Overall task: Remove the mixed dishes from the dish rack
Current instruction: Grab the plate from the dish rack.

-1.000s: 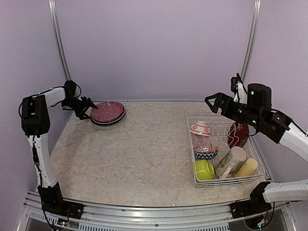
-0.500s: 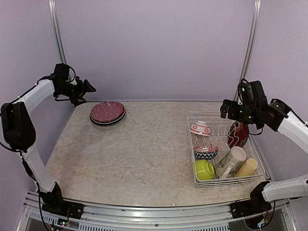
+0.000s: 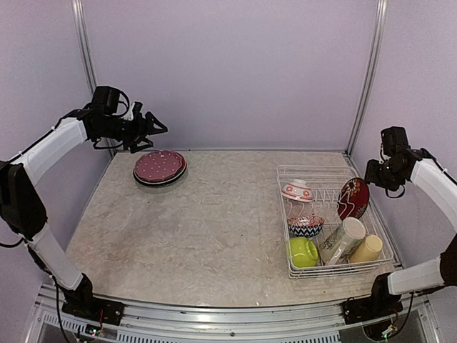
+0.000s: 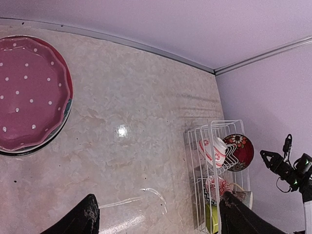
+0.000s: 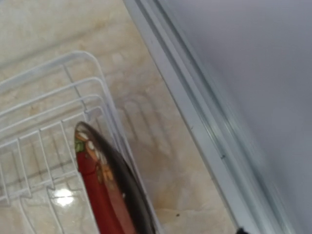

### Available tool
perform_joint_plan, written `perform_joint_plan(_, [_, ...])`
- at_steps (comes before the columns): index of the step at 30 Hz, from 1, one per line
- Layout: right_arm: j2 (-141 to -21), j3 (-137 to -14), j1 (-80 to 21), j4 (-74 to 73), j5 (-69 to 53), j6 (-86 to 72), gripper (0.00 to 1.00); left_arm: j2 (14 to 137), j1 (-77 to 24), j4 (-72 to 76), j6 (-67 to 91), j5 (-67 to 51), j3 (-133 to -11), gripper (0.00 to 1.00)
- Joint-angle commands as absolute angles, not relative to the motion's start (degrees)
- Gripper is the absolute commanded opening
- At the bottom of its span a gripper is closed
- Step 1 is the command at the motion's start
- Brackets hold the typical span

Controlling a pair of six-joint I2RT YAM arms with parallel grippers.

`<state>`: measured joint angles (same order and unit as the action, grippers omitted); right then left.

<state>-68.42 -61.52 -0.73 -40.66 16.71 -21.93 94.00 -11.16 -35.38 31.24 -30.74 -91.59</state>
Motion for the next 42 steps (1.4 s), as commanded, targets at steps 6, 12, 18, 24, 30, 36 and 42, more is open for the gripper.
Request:
perform_joint_plan(6, [-74.0,-59.2,2.8,-35.7,8.3,-17.4,0.53,94.6,-14.1,-34.5,31.3,-33.7,-90.9,0.79])
perform_joint_plan(12, [-75.3,-56.4,2.9,-32.5,7.0,-16.7,0.41,95.2,-14.4,-34.6,31.1,-33.5,-91.0,0.79])
perform_joint_plan(18, [-77.3,-55.1,2.8,-29.6,1.1,-16.7,0.25,95.8,-14.4,-34.8,31.2,-33.5,-91.1,0.78])
perform_joint_plan(24, [-78.3,-53.9,2.1,-27.8,0.8,-17.6,0.15,96.4,-14.4,-34.9,31.0,-33.2,-91.1,0.78])
perform_joint_plan(30, [-79.2,-53.9,1.8,-27.3,2.2,-17.1,0.13,97.2,-14.4,-35.0,31.0,-33.4,-91.1,0.78])
perform_joint_plan(36, [-76.1,-57.3,-1.1,-32.1,8.7,-17.5,0.00,97.3,-14.7,-35.0,30.8,-32.9,-91.0,0.78])
perform_joint_plan(42, [-70.0,-60.9,-3.7,-36.9,13.9,-17.9,0.00,98.1,-15.3,-35.0,30.9,-33.2,-91.1,0.78])
